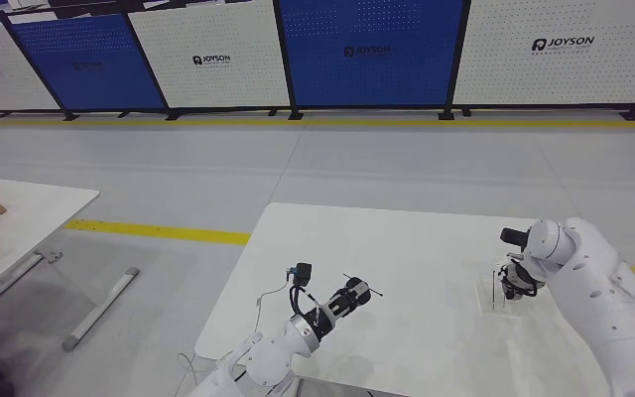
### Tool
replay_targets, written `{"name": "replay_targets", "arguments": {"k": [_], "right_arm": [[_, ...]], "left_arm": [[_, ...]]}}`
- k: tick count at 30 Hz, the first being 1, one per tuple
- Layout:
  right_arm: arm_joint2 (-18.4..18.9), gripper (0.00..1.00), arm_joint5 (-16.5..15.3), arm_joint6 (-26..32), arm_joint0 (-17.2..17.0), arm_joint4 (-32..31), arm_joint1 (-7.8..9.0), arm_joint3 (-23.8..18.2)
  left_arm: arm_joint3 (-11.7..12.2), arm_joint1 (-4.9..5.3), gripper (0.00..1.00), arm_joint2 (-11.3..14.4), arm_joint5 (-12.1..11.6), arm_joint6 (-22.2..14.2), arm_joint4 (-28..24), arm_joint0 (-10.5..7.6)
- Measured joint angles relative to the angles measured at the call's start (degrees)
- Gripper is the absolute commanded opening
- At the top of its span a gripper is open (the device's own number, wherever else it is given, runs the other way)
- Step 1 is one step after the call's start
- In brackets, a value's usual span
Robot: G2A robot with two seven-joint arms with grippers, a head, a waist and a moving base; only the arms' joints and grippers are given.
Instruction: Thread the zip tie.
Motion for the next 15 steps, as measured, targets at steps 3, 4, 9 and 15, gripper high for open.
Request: {"name": "replay_targets", "arguments": {"k": [3,4,9,15], "right_arm": [[-1.0,0.0,0.5,0.2,0.8,-0.4,-0.65,1.4],[-1.4,0.0,0.8,0.2,1.1,-0.5,-0.94,2.0],[-2.7,0.0,0.4,-0.3,2.2,0.0,-2.13,4.8],[-4.0,0.0,0.3,-1.0,3.7,0.3,-3.57,8.3]], "left_arm": [[0.0,0.0,0.0,0.0,0.0,0.0,0.0,0.0],[0.0,0.0,0.0,0.0,0.0,0.0,0.0,0.0],[0.0,0.0,0.0,0.0,0.0,0.0,0.0,0.0],[0.0,0.0,0.0,0.0,0.0,0.0,0.0,0.0]]}}
